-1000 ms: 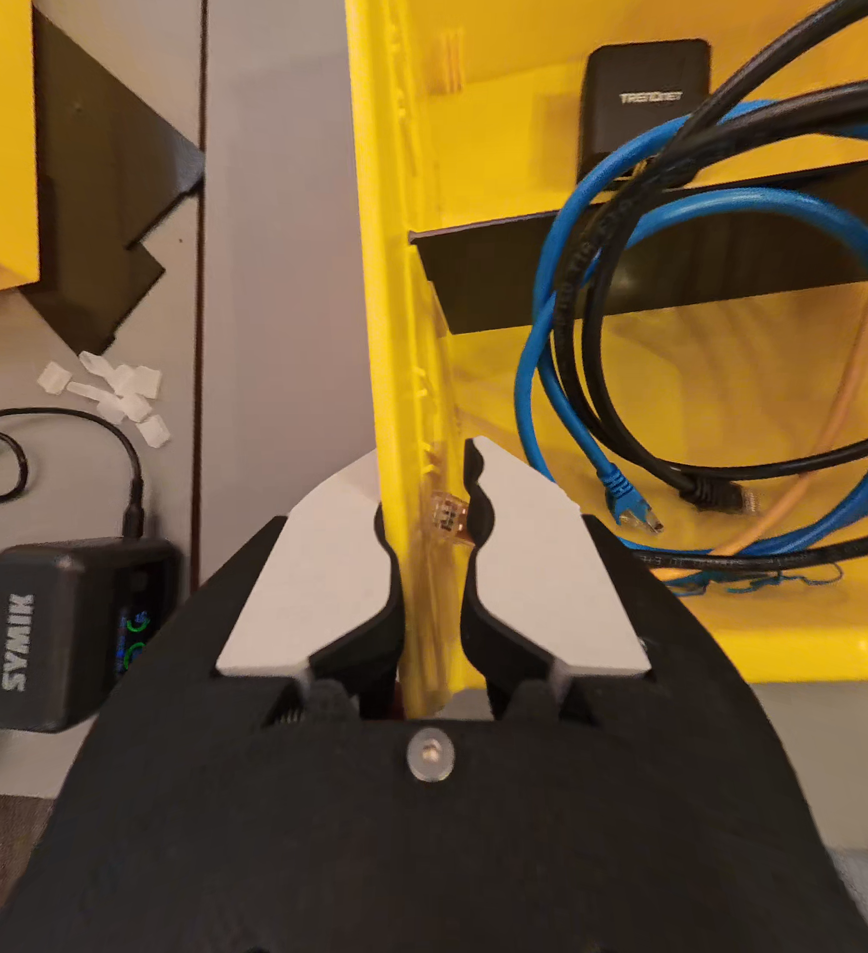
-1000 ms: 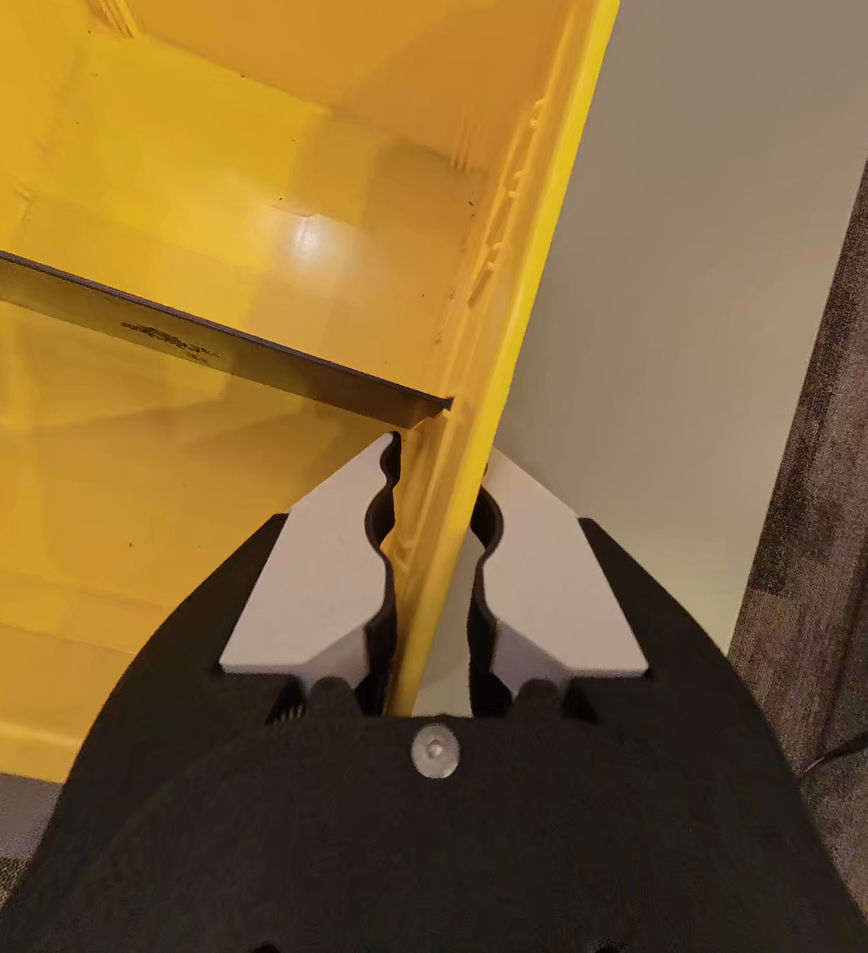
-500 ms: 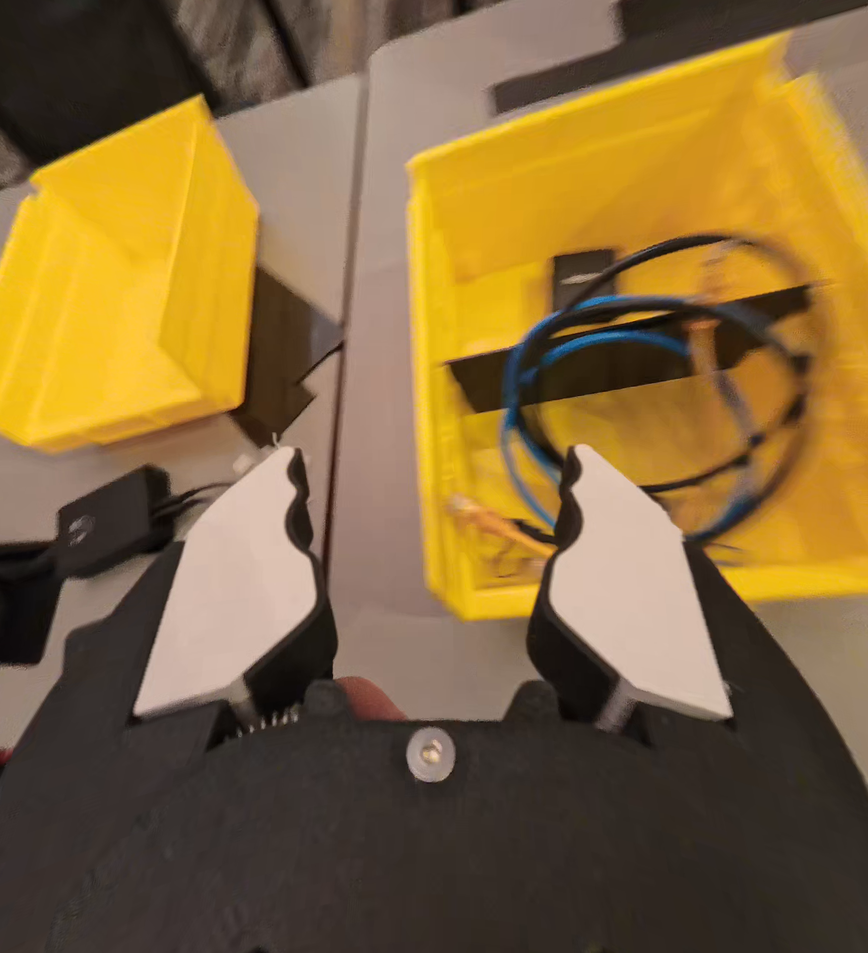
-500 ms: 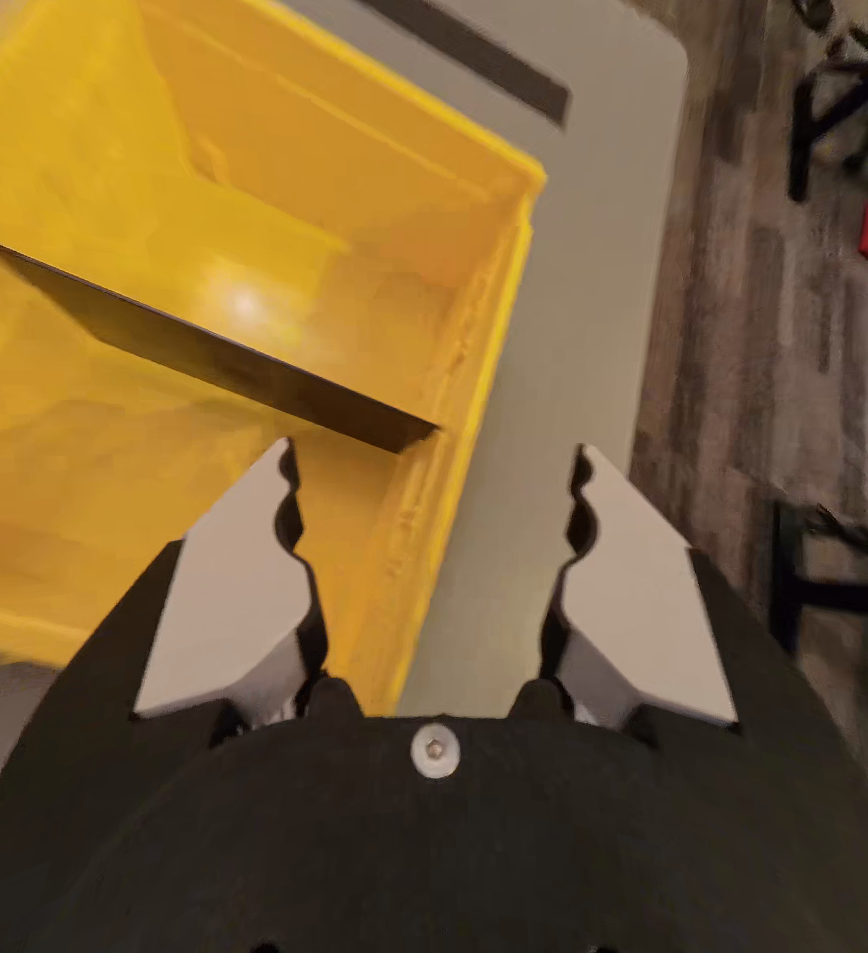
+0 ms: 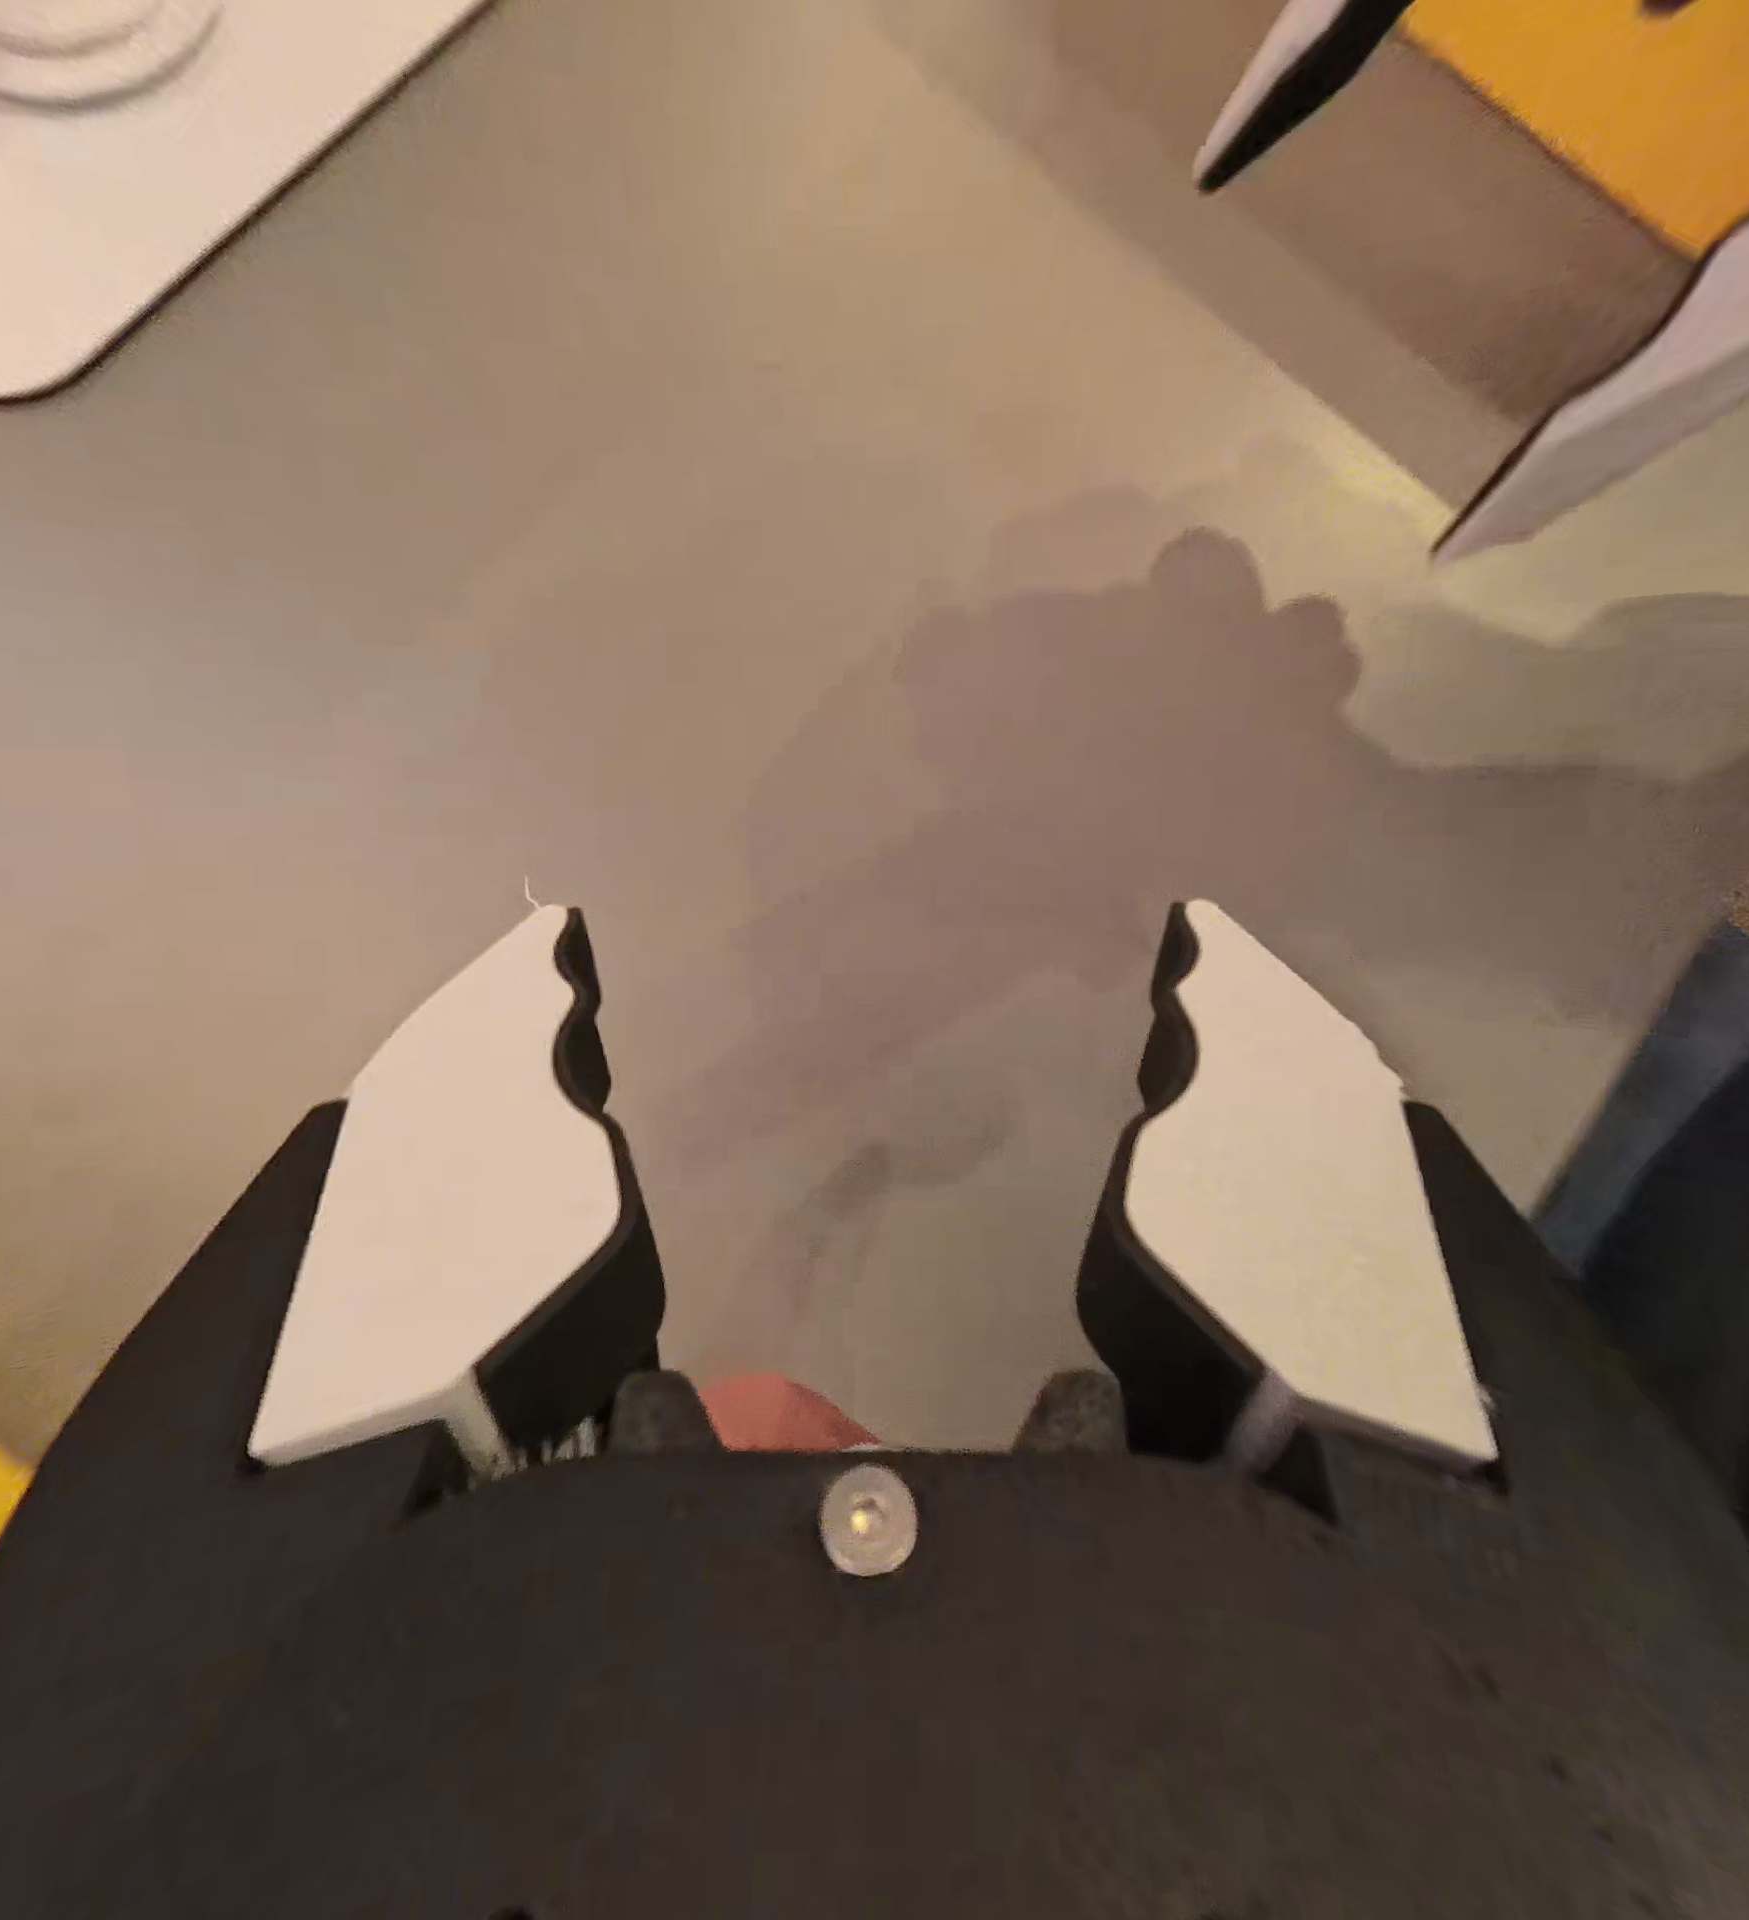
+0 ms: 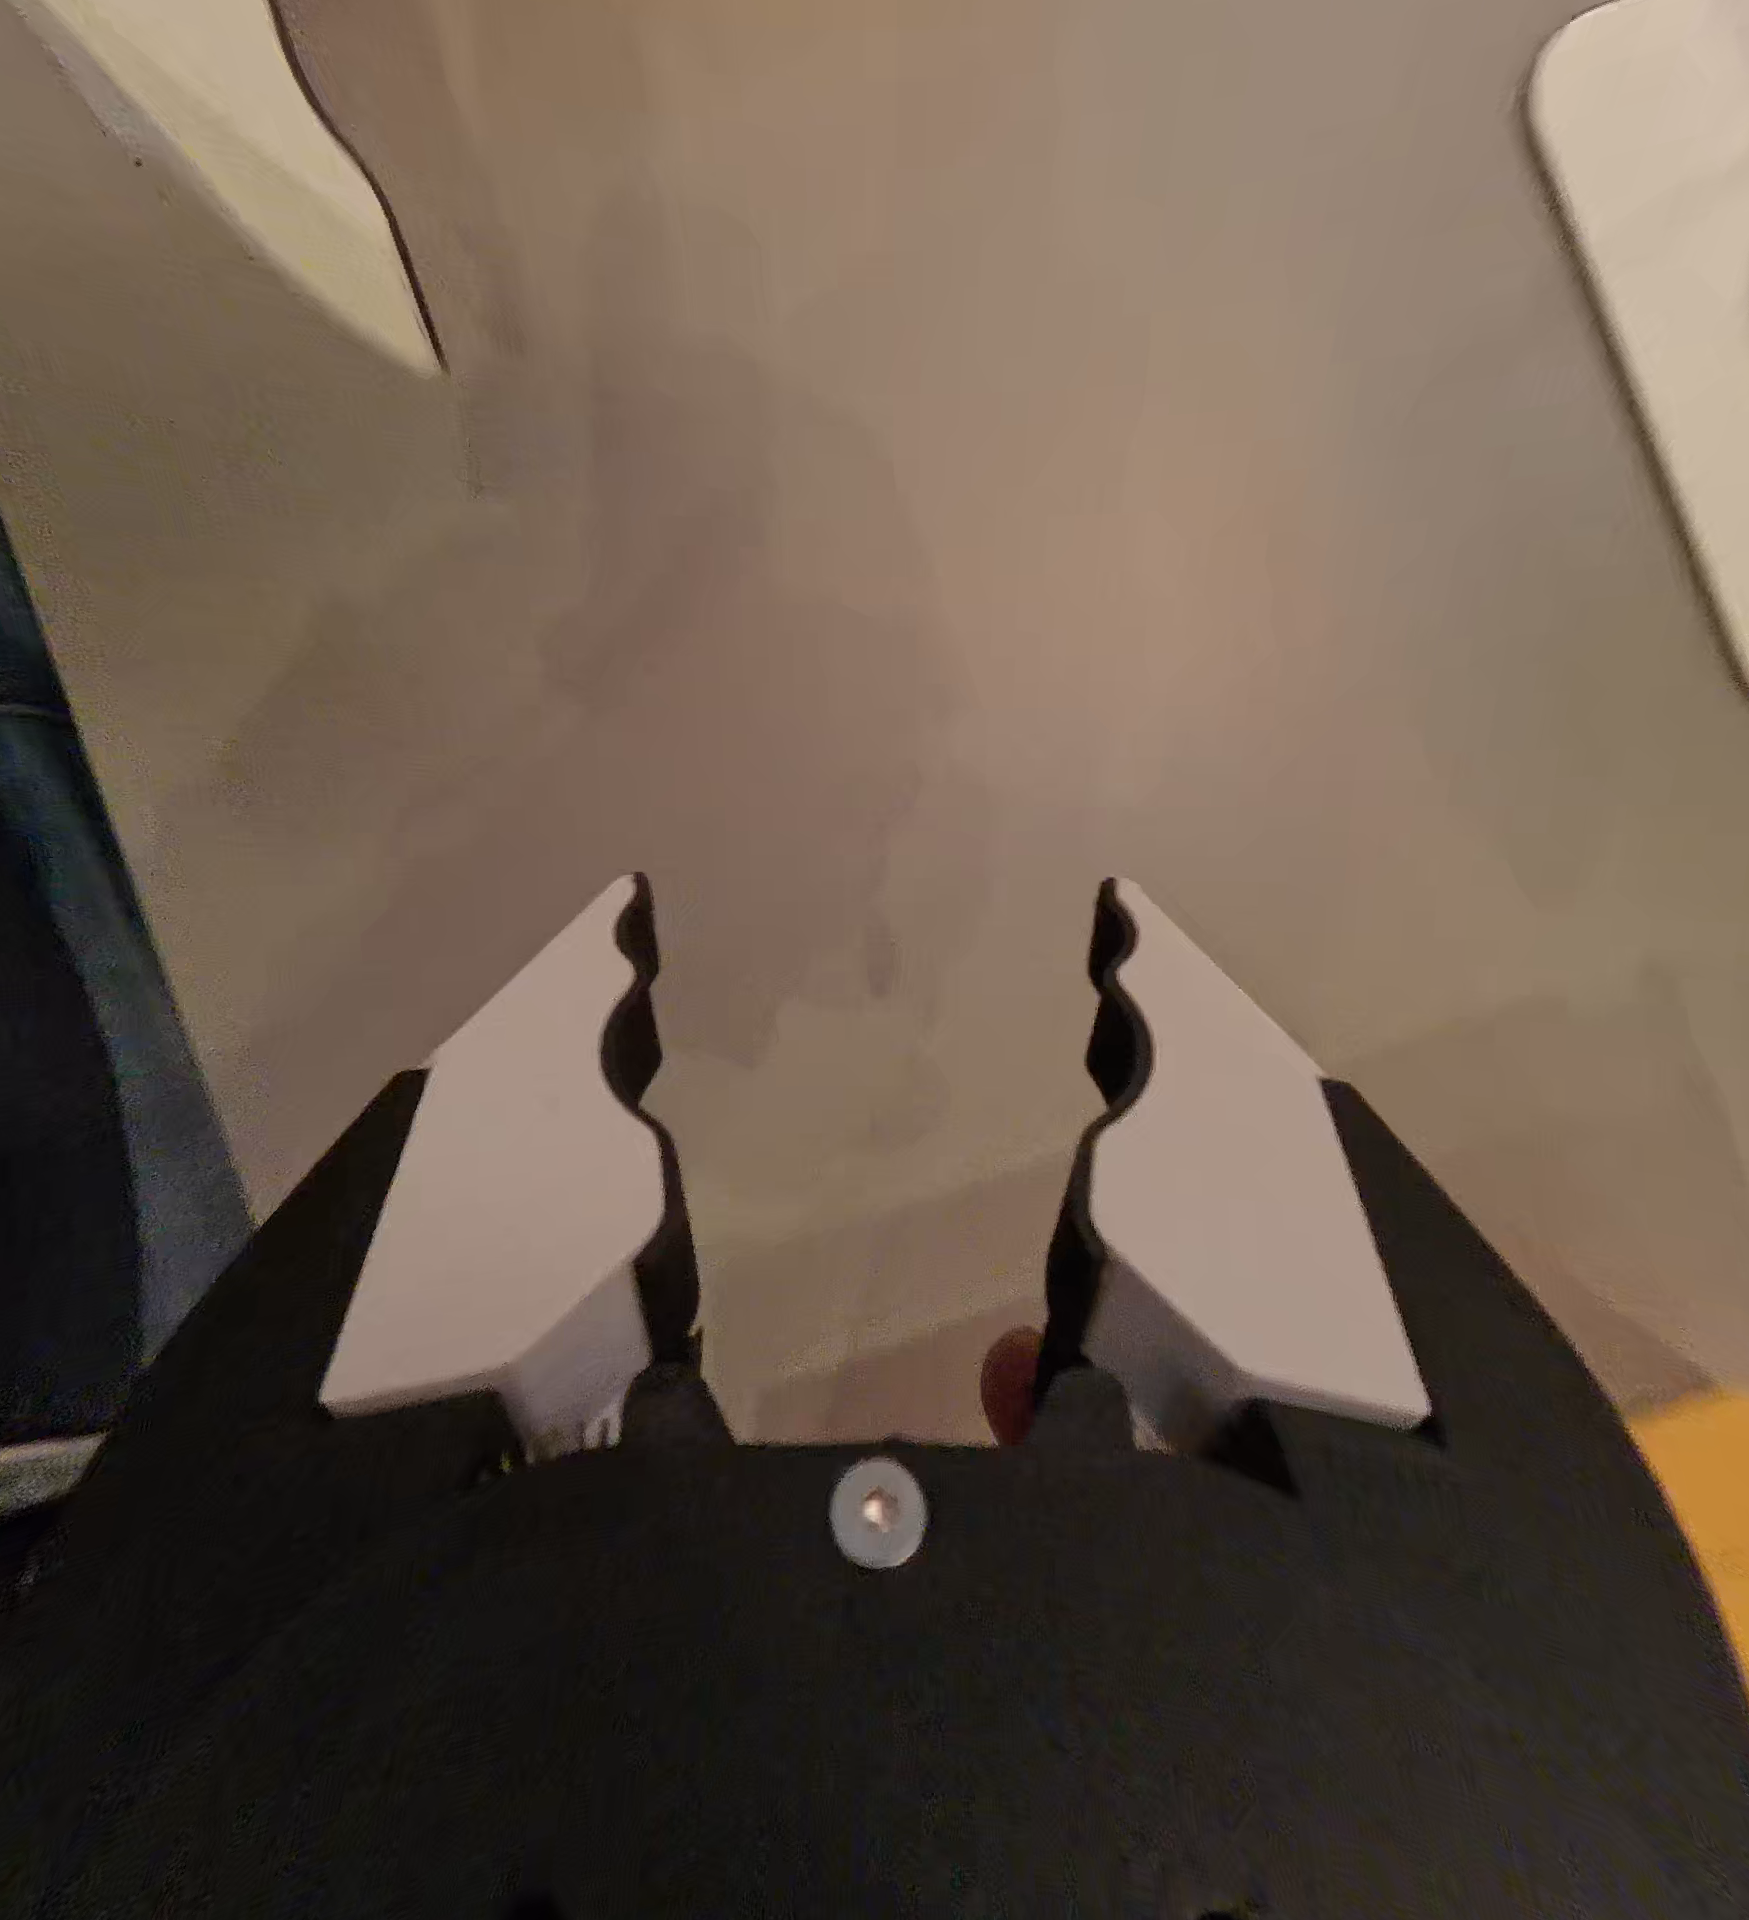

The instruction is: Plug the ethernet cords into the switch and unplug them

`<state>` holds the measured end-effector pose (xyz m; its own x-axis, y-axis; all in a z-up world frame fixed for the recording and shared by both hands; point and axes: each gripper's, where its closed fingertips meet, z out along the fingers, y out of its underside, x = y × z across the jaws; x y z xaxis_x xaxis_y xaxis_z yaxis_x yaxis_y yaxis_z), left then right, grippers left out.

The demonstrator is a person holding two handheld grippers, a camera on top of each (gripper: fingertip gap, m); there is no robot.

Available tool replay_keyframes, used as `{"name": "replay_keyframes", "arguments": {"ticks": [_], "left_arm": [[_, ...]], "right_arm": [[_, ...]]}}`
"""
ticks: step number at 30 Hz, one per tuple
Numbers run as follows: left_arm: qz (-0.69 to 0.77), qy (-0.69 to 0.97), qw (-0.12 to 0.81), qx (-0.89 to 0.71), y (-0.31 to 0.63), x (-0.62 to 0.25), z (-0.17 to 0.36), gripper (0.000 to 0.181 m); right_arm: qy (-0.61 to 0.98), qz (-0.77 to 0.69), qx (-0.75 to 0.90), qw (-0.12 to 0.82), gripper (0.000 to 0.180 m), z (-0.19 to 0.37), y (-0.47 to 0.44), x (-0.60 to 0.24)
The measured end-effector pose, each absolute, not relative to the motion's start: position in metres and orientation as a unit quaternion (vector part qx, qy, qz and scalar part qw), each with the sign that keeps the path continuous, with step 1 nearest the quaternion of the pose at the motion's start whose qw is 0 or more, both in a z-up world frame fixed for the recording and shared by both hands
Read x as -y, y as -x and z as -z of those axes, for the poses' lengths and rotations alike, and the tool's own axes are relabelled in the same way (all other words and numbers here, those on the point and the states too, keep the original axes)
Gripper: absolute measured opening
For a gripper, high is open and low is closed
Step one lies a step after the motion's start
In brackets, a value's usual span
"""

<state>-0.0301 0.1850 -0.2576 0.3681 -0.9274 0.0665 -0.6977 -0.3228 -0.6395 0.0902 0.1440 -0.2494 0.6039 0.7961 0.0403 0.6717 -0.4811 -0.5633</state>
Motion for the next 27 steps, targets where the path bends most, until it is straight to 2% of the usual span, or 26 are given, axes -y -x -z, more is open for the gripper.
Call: {"name": "replay_keyframes", "arguments": {"ticks": [2,4,5,6,7,9,11,13,16,20,22,23,24,25,26,27], "left_arm": [[0.208,0.793,0.250,-0.515,0.020,-0.200,0.280,0.104],[0.223,0.789,0.257,-0.511,0.006,-0.211,0.286,0.126],[0.209,0.789,0.264,-0.514,0.003,-0.220,0.289,0.138],[0.192,0.787,0.269,-0.520,0.002,-0.230,0.295,0.147],[0.192,0.786,0.259,-0.527,0.001,-0.233,0.305,0.147],[0.184,0.801,0.203,-0.533,0.006,-0.229,0.331,0.147],[0.164,0.786,0.235,-0.548,0.005,-0.233,0.340,0.144],[0.163,0.790,0.237,-0.542,0.005,-0.231,0.339,0.140],[0.160,0.796,0.254,-0.526,0.005,-0.231,0.337,0.134],[0.148,0.802,0.291,-0.500,0.009,-0.238,0.331,0.115],[0.137,0.820,0.289,-0.474,0.015,-0.245,0.330,0.107],[0.136,0.827,0.284,-0.466,0.017,-0.246,0.331,0.107],[0.129,0.837,0.285,-0.448,0.020,-0.249,0.330,0.098],[0.119,0.847,0.287,-0.431,0.024,-0.252,0.329,0.091],[0.104,0.846,0.301,-0.428,0.027,-0.257,0.327,0.088],[0.088,0.844,0.321,-0.420,0.030,-0.262,0.324,0.077]], "right_arm": [[0.859,-0.117,0.426,0.258,0.091,0.275,-0.083,-0.165],[0.866,-0.092,0.424,0.248,0.139,0.300,-0.087,-0.188],[0.874,-0.084,0.418,0.234,0.154,0.314,-0.092,-0.195],[0.882,-0.081,0.409,0.219,0.160,0.328,-0.095,-0.199],[0.888,-0.077,0.398,0.218,0.160,0.337,-0.098,-0.206],[0.887,-0.105,0.380,0.241,0.160,0.340,-0.091,-0.213],[0.880,-0.109,0.385,0.257,0.159,0.339,-0.085,-0.213],[0.877,-0.108,0.375,0.281,0.145,0.334,-0.081,-0.213],[0.889,-0.097,0.334,0.299,0.138,0.332,-0.091,-0.218],[0.892,-0.099,0.319,0.305,0.134,0.330,-0.097,-0.221],[0.898,-0.135,0.300,0.293,0.146,0.329,-0.095,-0.221],[0.893,-0.122,0.314,0.298,0.159,0.328,-0.099,-0.221],[0.891,-0.068,0.322,0.313,0.144,0.328,-0.111,-0.226],[0.887,-0.037,0.313,0.338,0.122,0.322,-0.117,-0.233],[0.886,-0.019,0.304,0.350,0.109,0.319,-0.121,-0.235],[0.884,-0.010,0.309,0.351,0.095,0.317,-0.121,-0.235]]}}
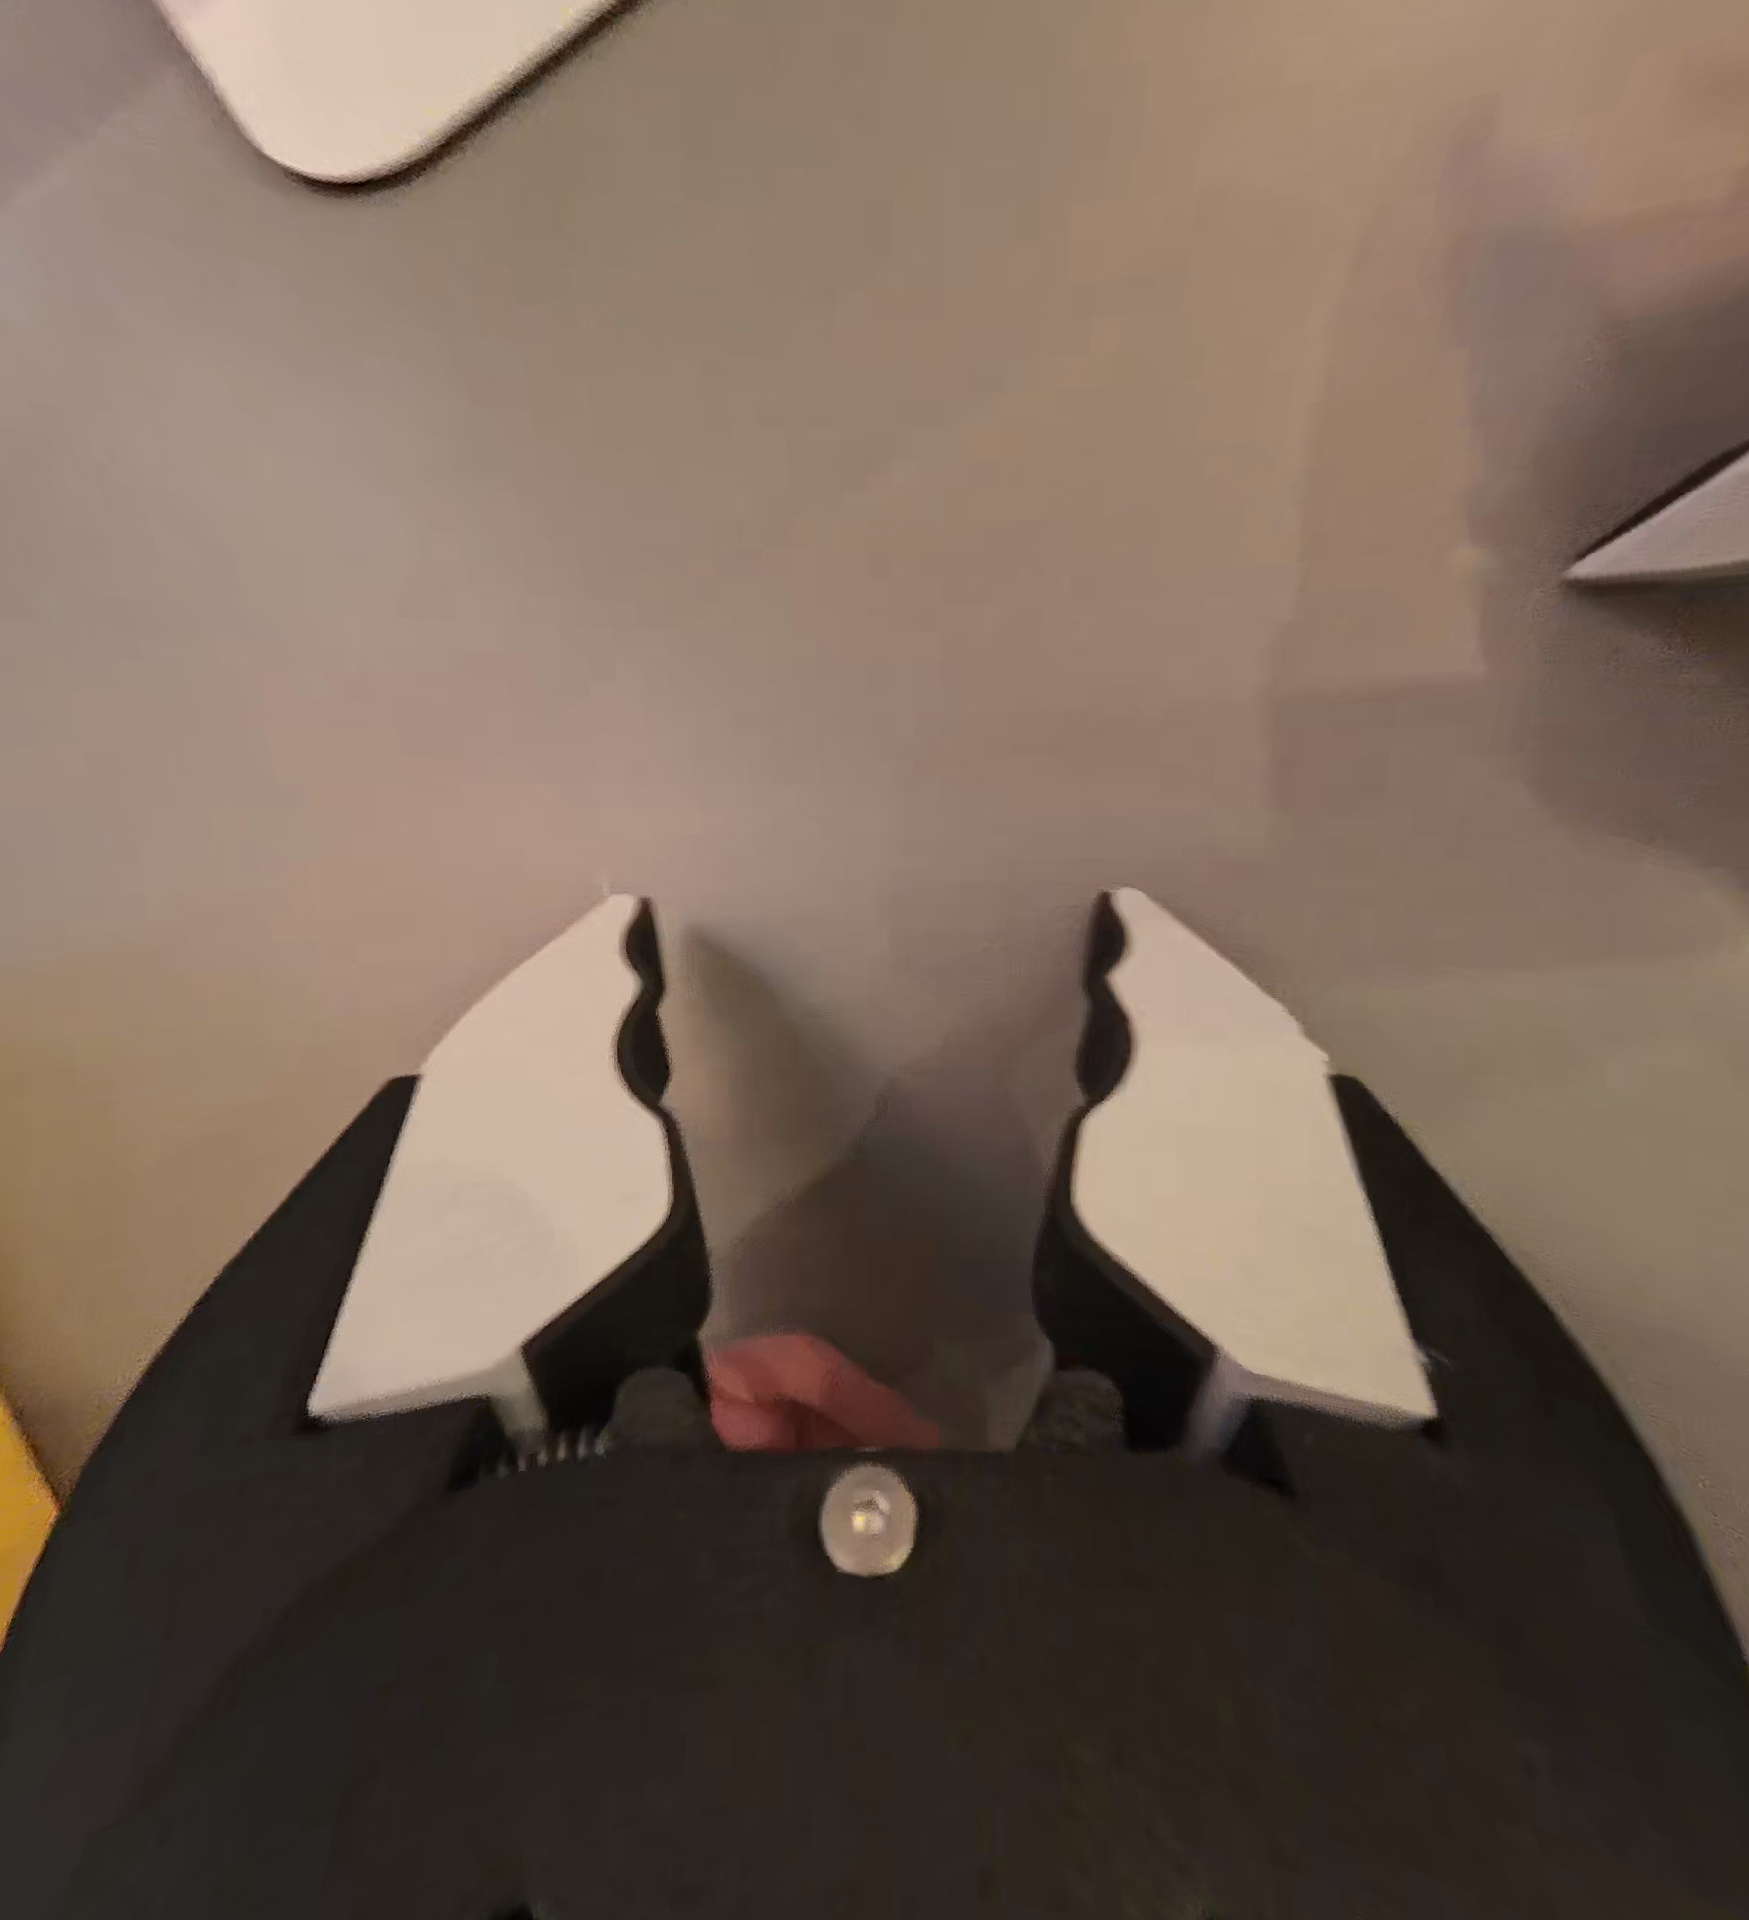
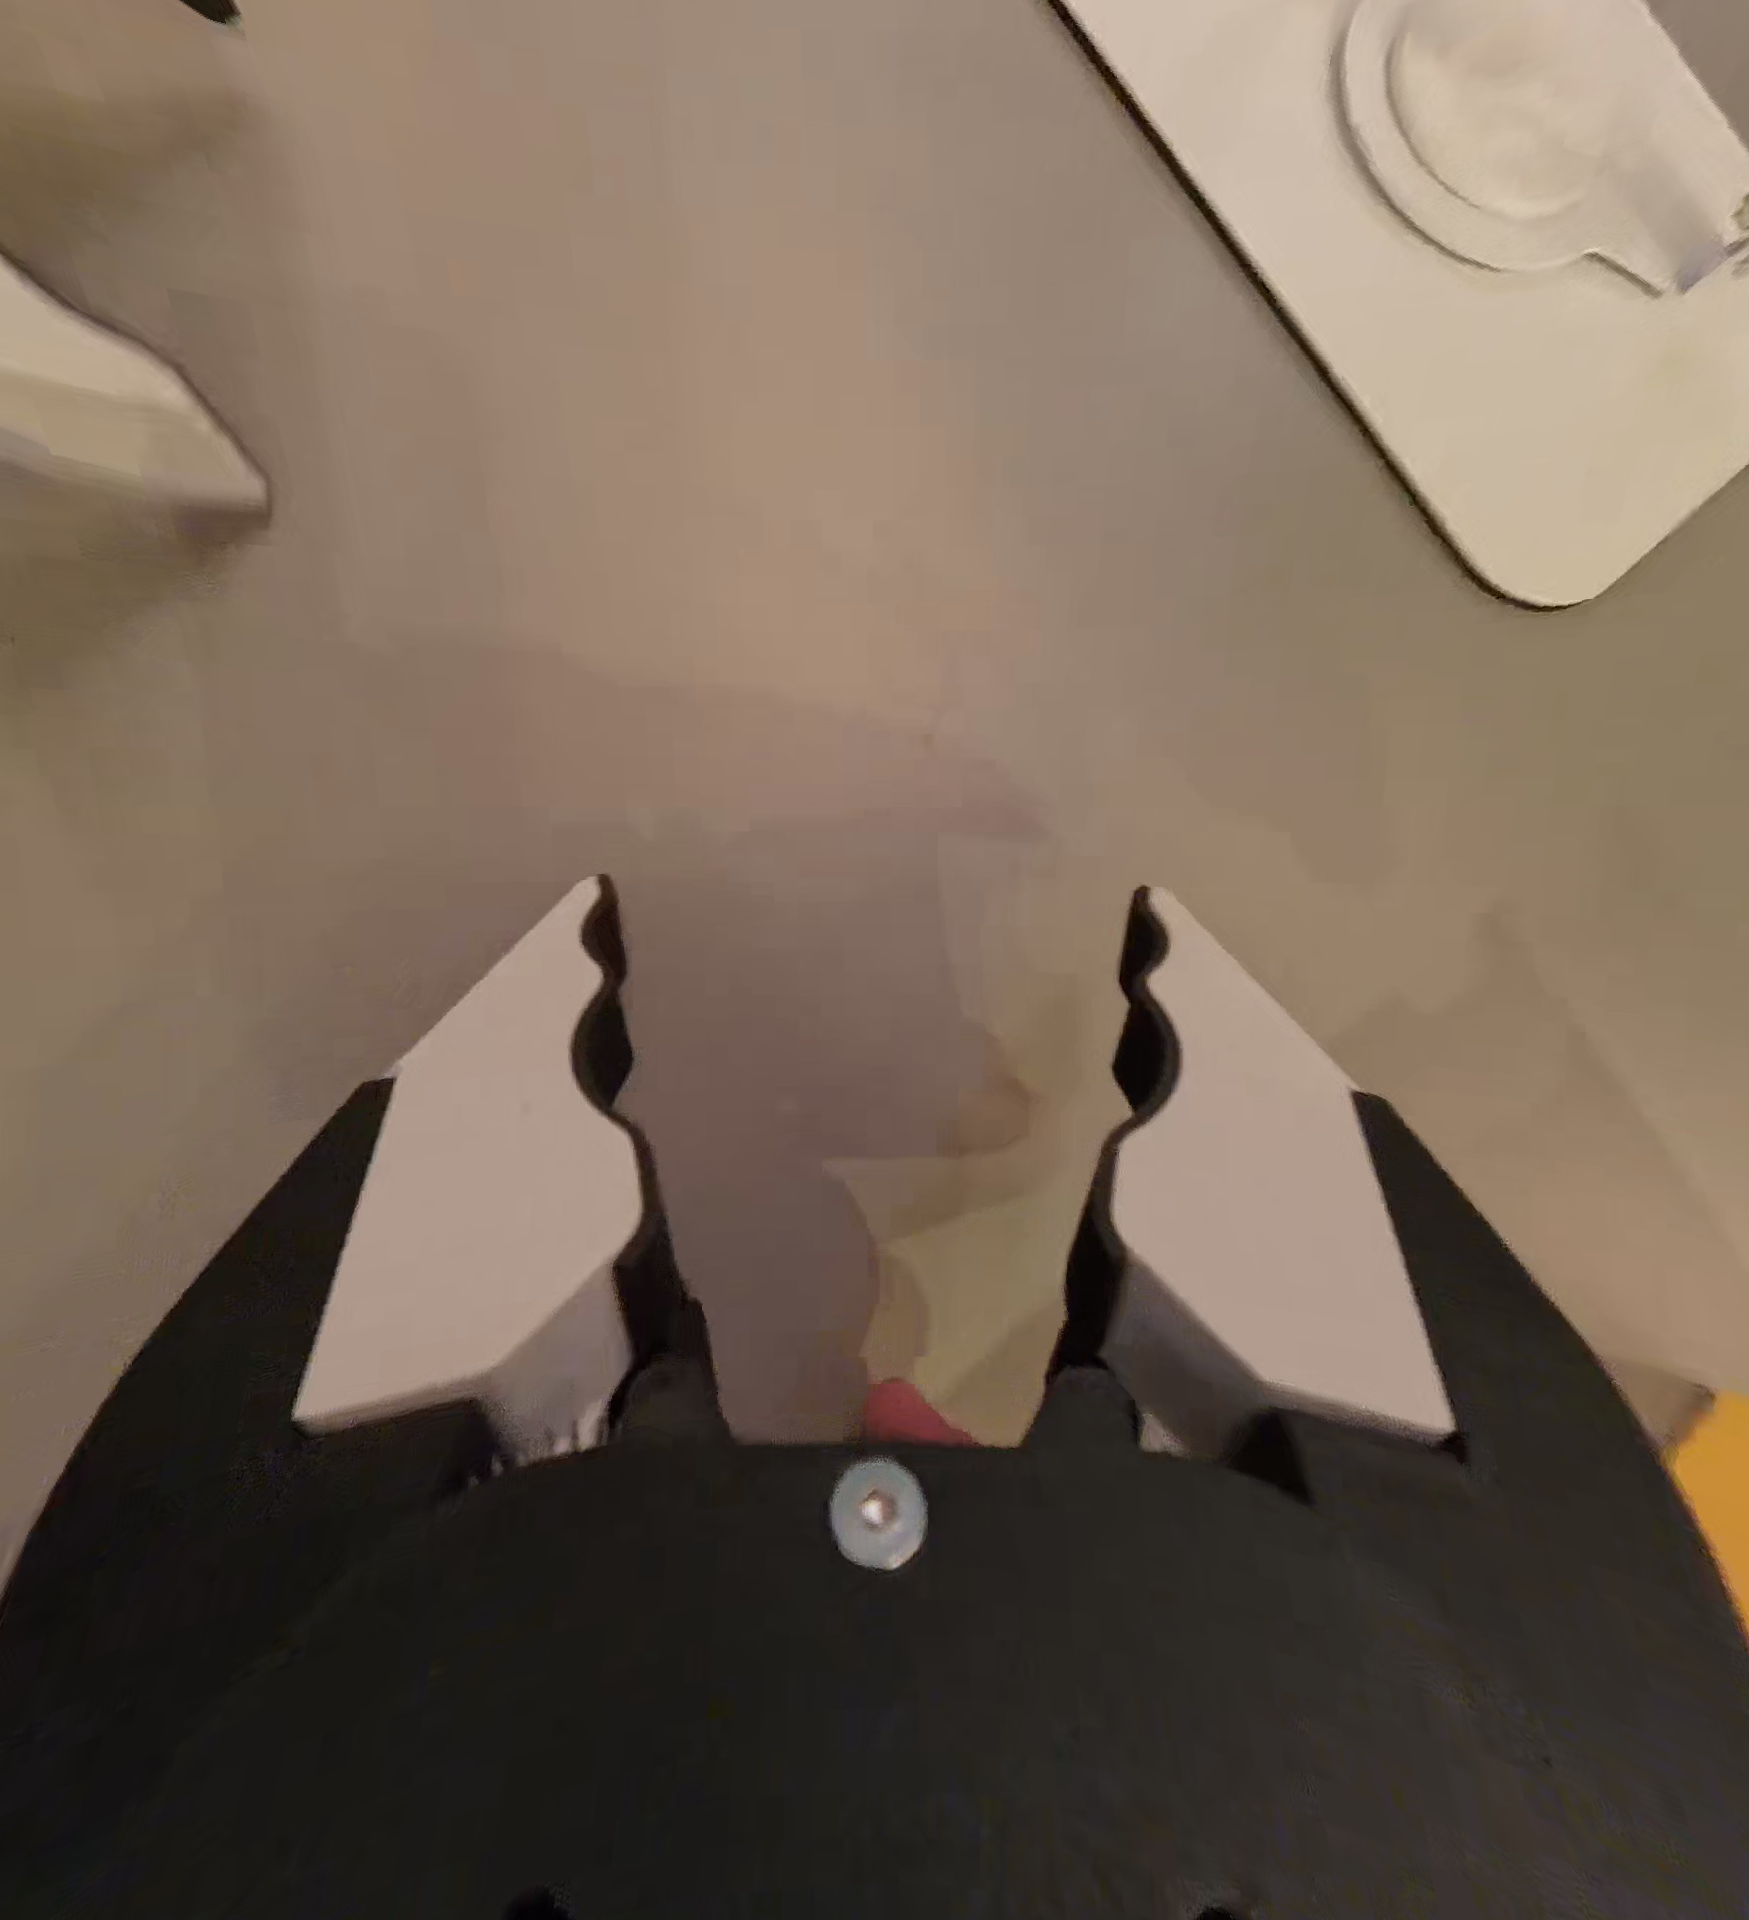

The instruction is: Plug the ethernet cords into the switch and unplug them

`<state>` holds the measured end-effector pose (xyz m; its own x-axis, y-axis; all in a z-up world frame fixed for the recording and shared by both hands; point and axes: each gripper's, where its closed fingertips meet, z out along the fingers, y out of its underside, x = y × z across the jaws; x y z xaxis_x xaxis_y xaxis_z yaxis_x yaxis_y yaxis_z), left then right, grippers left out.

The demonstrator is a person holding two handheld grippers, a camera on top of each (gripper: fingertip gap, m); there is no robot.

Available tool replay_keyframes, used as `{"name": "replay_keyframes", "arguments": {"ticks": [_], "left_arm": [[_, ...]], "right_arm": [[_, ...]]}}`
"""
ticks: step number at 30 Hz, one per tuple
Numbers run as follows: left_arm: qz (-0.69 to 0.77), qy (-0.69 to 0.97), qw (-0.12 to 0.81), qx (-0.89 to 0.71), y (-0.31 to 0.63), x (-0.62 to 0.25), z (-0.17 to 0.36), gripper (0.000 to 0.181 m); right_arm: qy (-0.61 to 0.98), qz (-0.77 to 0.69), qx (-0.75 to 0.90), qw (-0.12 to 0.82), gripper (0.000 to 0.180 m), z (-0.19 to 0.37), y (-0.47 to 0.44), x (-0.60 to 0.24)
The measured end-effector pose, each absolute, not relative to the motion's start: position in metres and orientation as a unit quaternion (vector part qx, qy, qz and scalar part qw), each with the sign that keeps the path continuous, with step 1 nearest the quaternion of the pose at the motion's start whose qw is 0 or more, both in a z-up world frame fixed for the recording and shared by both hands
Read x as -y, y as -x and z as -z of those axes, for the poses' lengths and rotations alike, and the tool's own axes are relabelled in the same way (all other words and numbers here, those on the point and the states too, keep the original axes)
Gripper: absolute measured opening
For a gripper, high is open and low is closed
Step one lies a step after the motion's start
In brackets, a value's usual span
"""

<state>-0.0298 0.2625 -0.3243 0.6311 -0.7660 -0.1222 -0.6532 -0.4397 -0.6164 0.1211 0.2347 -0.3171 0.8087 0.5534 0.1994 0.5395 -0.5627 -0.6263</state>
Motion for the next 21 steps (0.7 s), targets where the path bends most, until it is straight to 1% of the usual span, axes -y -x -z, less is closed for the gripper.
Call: {"name": "replay_keyframes", "arguments": {"ticks": [1,2,4,5,6,7,8,9,10,11,12,13,15,17,18,19,20,21], "left_arm": [[0.088,0.851,0.320,-0.406,0.032,-0.263,0.325,0.064],[0.095,0.862,0.308,-0.390,0.032,-0.261,0.326,0.059],[0.098,0.868,0.302,-0.382,0.033,-0.263,0.326,0.052],[0.106,0.863,0.307,-0.388,0.031,-0.262,0.326,0.050],[0.106,0.854,0.319,-0.397,0.031,-0.264,0.326,0.050],[0.100,0.852,0.328,-0.395,0.033,-0.267,0.325,0.046],[0.095,0.859,0.326,-0.384,0.038,-0.269,0.326,0.028],[0.108,0.858,0.318,-0.388,0.039,-0.266,0.326,0.022],[0.133,0.853,0.314,-0.396,0.037,-0.260,0.326,0.027],[0.132,0.855,0.319,-0.387,0.040,-0.260,0.326,0.014],[0.117,0.852,0.328,-0.392,0.043,-0.261,0.326,0.015],[0.103,0.849,0.337,-0.394,0.045,-0.262,0.326,0.022],[0.060,0.849,0.358,-0.383,0.052,-0.270,0.323,0.042],[0.054,0.849,0.355,-0.387,0.052,-0.268,0.323,0.040],[0.051,0.849,0.358,-0.385,0.054,-0.269,0.323,0.042],[0.047,0.845,0.362,-0.390,0.054,-0.269,0.322,0.041],[0.040,0.843,0.368,-0.390,0.056,-0.270,0.323,0.033],[0.024,0.842,0.375,-0.388,0.061,-0.272,0.323,0.021]], "right_arm": [[0.883,0.013,0.303,0.358,0.088,0.315,-0.125,-0.237],[0.887,0.021,0.288,0.360,0.084,0.315,-0.129,-0.239],[0.900,-0.016,0.259,0.349,0.085,0.319,-0.128,-0.240],[0.904,-0.048,0.250,0.343,0.098,0.323,-0.126,-0.239],[0.908,-0.083,0.241,0.332,0.128,0.330,-0.126,-0.238],[0.902,-0.093,0.247,0.342,0.134,0.332,-0.128,-0.241],[0.901,-0.085,0.243,0.349,0.149,0.333,-0.133,-0.246],[0.903,-0.079,0.242,0.346,0.160,0.335,-0.137,-0.249],[0.906,-0.079,0.242,0.338,0.159,0.336,-0.140,-0.251],[0.914,-0.079,0.227,0.326,0.160,0.337,-0.141,-0.251],[0.918,-0.076,0.227,0.318,0.160,0.338,-0.141,-0.250],[0.918,-0.075,0.227,0.316,0.160,0.338,-0.140,-0.249],[0.915,-0.075,0.219,0.331,0.160,0.337,-0.139,-0.251],[0.908,-0.077,0.208,0.355,0.160,0.336,-0.137,-0.250],[0.908,-0.076,0.207,0.357,0.160,0.336,-0.136,-0.248],[0.908,-0.078,0.209,0.356,0.160,0.336,-0.135,-0.246],[0.908,-0.078,0.209,0.355,0.160,0.337,-0.135,-0.246],[0.908,-0.078,0.209,0.355,0.160,0.337,-0.135,-0.246]]}}
